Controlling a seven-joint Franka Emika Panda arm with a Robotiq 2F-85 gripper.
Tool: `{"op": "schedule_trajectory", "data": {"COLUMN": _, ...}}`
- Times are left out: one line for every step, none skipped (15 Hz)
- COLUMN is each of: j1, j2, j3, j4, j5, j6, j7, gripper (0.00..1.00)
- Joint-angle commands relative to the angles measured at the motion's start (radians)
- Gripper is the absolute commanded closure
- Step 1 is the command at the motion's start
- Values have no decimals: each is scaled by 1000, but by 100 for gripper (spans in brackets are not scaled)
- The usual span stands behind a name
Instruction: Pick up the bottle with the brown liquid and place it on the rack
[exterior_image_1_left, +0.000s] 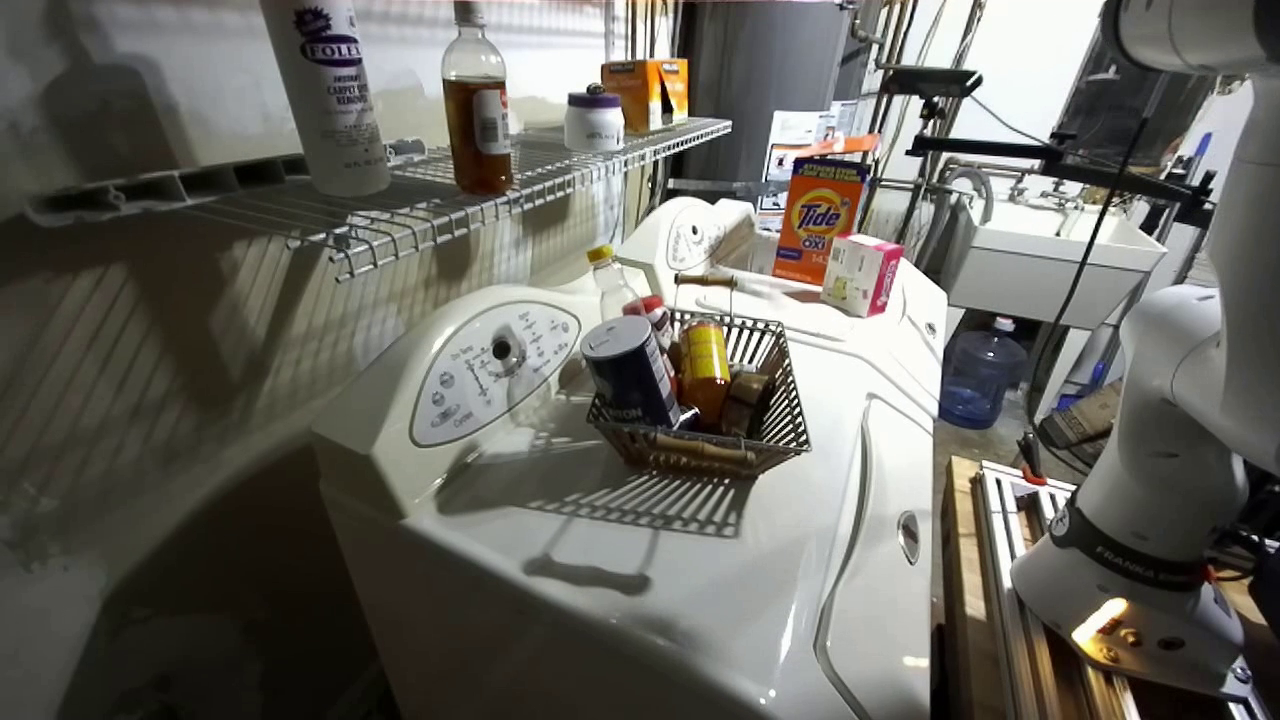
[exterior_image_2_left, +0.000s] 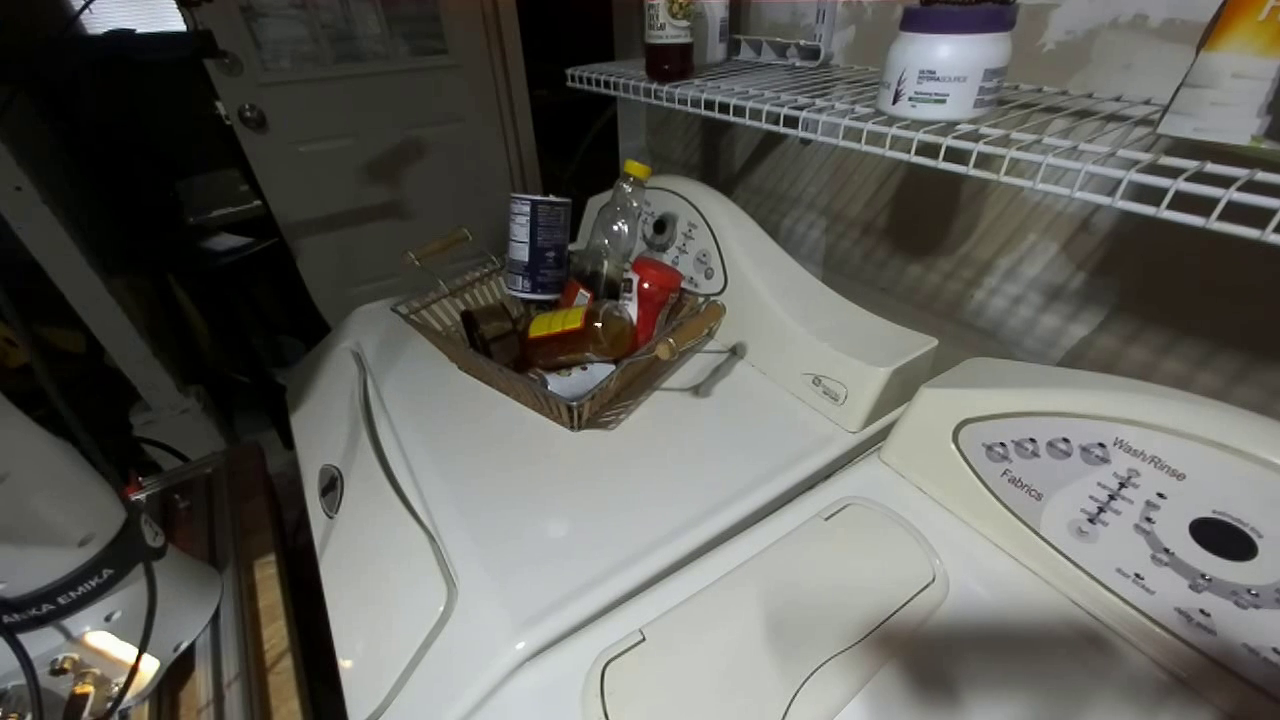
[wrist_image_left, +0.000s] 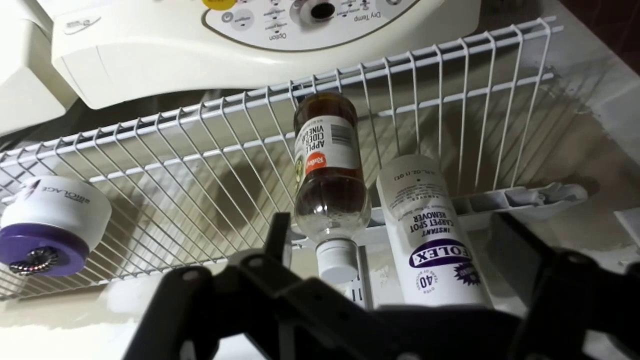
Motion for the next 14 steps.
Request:
{"op": "schedule_trajectory", "data": {"j1": -8, "j2": -166, "j3": 4, "j4": -240, "j5": 12, "j6": 79, "j7": 2, "gripper": 0}}
{"op": "schedule_trajectory", "data": {"j1": -6, "j2": -196, "j3": 3, "j4": -284, "j5": 8, "j6": 100, "j7": 5, "gripper": 0}}
{"op": "schedule_trajectory", "data": {"j1": -4, "j2": -226, "j3": 2, "j4": -327, "j5": 4, "j6": 119, "j7": 9, "gripper": 0}}
{"op": "schedule_trajectory", "data": {"j1": -3, "j2": -255, "j3": 2, "j4": -372, "j5": 6, "j6": 140, "j7": 10, "gripper": 0}}
{"op": "schedule_trajectory", "data": {"j1": -2, "j2": -285, "j3": 1, "j4": -418, "j5": 6, "j6": 159, "j7": 13, "gripper": 0}}
{"op": "schedule_trajectory", "data": {"j1": -1, "j2": -315, "j3": 1, "j4": -464, "j5": 8, "j6": 175, "j7": 14, "gripper": 0}}
{"op": "schedule_trajectory", "data": {"j1": -2, "j2": -346, "j3": -1, "j4": -511, "j5": 30, "j6": 201, "j7": 10, "gripper": 0}}
{"op": "schedule_trajectory", "data": {"j1": -1, "j2": -376, "j3": -3, "j4": -560, "j5": 32, "j6": 221, "j7": 16, "gripper": 0}}
{"op": "schedule_trajectory", "data": {"j1": 0, "j2": -400, "j3": -3, "j4": -600, "j5": 26, "j6": 236, "j7": 22, "gripper": 0}}
{"op": "schedule_trajectory", "data": {"j1": 2, "j2": -423, "j3": -5, "j4": -637, "j5": 37, "j6": 254, "j7": 19, "gripper": 0}}
{"op": "schedule_trajectory", "data": {"j1": 4, "j2": -444, "j3": -6, "j4": -672, "j5": 44, "j6": 268, "j7": 16, "gripper": 0}}
{"op": "schedule_trajectory", "data": {"j1": 5, "j2": -463, "j3": -7, "j4": -701, "j5": 49, "j6": 282, "j7": 16, "gripper": 0}}
{"op": "schedule_trajectory", "data": {"j1": -43, "j2": -478, "j3": 36, "j4": -724, "j5": 63, "j6": 291, "j7": 10, "gripper": 0}}
{"op": "schedule_trajectory", "data": {"j1": -49, "j2": -494, "j3": 41, "j4": -748, "j5": 69, "j6": 300, "j7": 10, "gripper": 0}}
